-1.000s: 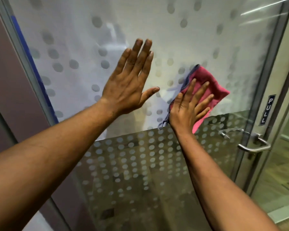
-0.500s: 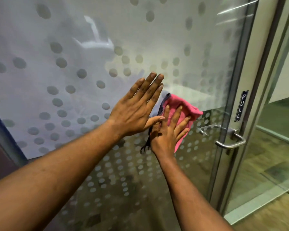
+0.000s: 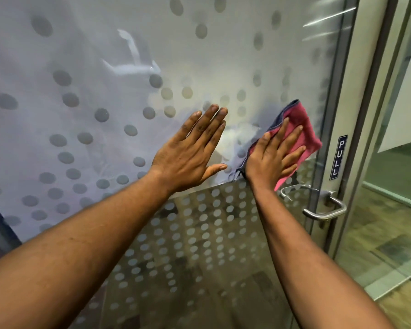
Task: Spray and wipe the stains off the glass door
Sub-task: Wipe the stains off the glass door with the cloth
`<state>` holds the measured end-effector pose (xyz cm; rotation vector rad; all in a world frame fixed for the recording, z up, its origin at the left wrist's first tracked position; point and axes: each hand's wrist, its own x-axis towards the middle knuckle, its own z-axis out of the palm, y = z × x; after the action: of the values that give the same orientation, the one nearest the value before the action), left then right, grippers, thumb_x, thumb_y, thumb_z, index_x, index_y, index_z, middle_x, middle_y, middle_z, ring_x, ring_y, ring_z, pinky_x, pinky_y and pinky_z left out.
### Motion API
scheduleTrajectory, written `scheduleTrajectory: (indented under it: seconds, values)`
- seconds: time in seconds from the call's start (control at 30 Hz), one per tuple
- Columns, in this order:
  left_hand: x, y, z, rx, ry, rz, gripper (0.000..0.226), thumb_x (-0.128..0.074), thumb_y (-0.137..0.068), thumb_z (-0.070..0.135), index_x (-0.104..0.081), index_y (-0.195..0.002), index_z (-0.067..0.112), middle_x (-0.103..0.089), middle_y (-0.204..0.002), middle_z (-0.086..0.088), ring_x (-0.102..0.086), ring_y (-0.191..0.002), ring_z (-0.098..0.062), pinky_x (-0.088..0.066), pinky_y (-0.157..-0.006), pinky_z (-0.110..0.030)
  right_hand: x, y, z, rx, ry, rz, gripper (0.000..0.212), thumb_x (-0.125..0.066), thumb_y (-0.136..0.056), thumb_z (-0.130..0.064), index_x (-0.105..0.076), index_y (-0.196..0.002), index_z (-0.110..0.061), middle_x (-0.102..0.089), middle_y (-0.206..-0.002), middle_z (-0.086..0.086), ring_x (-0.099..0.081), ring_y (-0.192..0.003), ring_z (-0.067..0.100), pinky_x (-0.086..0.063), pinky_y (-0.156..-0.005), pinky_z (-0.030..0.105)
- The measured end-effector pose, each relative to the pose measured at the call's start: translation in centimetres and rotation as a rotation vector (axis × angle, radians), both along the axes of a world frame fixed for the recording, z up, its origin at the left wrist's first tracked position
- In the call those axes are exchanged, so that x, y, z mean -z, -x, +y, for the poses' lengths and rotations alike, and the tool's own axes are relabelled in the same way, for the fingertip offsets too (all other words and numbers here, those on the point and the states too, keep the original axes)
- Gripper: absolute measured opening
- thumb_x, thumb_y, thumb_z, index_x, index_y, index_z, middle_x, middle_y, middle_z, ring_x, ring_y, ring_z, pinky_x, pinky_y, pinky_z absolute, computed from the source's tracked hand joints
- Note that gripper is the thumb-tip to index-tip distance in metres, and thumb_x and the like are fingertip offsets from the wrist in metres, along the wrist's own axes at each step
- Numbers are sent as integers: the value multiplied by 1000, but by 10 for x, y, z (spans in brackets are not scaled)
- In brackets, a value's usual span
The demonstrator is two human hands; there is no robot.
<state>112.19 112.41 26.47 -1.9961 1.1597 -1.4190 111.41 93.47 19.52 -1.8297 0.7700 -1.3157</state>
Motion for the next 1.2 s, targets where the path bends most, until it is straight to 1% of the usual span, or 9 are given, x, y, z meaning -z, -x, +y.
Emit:
scheduleTrajectory:
  seconds: [0.23, 0.4, 0.77, 0.9, 0.97, 1.03, 1.07, 1.1, 1.2]
  values:
    - [1, -2, -2, -7, -7, 3, 90, -3, -102, 65, 4, -157, -5, 12, -164, -26, 8, -153, -41, -5, -126, -49, -81, -3, -22, 45, 111, -72, 62, -11, -96, -59, -8, -155, -42, 0, -167, -7, 2, -152, 39, -4, -116, 67]
    - [2, -3, -3, 10, 11, 11, 89, -6, -103, 64, 1, -157, -6, 8, -165, -26, 6, -154, -40, -5, -126, -49, -143, -4, 5, 9, 430, -107, 61, -23, -100, -57, -14, -156, -37, -4, -167, -2, 4, -150, 44, -1, -113, 72]
    - [3, -2, -2, 51, 40, 24, 82, -18, -104, 61, -13, -152, -5, -22, -160, -27, -13, -153, -40, -14, -126, -50, -148, 16, 48, -246, 674, -183, 60, -38, -95, -29, -30, -155, -28, -20, -165, -3, -3, -152, 41, -3, -115, 71]
    - [0, 9, 2, 68, 54, 57, 80, -24, -102, 58, -37, -146, -7, -33, -156, -27, -21, -151, -39, -19, -125, -49, -130, 30, 58, -364, 550, -293, 60, -43, -90, -15, -44, -149, -23, -38, -158, -1, -21, -150, 34, -16, -117, 65]
    - [1, 17, 8, 58, 54, 91, 78, -27, -103, 57, -36, -149, -5, -27, -159, -27, -13, -153, -38, -16, -125, -49, -121, 39, 64, -428, 356, -444, 51, -41, -95, -16, -48, -145, -24, -51, -148, 2, -43, -140, 28, -33, -113, 57]
    - [3, 25, 15, 54, 72, 115, 77, -25, -104, 55, -27, -154, -4, -16, -163, -24, -5, -155, -35, -14, -126, -48, -116, 53, 69, -450, 97, -603, 44, -39, -101, -18, -51, -143, -23, -62, -129, -10, -59, -115, -2, -48, -102, 28]
    - [4, 28, 20, 63, 91, 123, 75, -24, -105, 53, -23, -156, -3, -10, -165, -22, -3, -155, -35, -14, -126, -48, -113, 58, 72, -443, -24, -662, 40, -39, -104, -14, -52, -141, -19, -61, -123, -18, -57, -108, -15, -46, -95, 12]
    - [4, 32, 23, 71, 115, 134, 73, -22, -106, 50, -18, -157, -1, -7, -166, -21, -2, -155, -34, -13, -126, -48, -110, 63, 73, -441, -132, -713, 39, -39, -104, -9, -53, -140, -14, -60, -124, -18, -54, -112, -16, -42, -94, 5]
    - [7, 39, 31, 91, 196, 223, 68, -25, -106, 41, -13, -158, 0, -6, -167, -18, -3, -156, -32, -12, -126, -47, -103, 71, 74, -486, -410, -843, 35, -37, -105, -6, -55, -135, -9, -62, -129, 0, -60, -114, 5, -46, -91, 9]
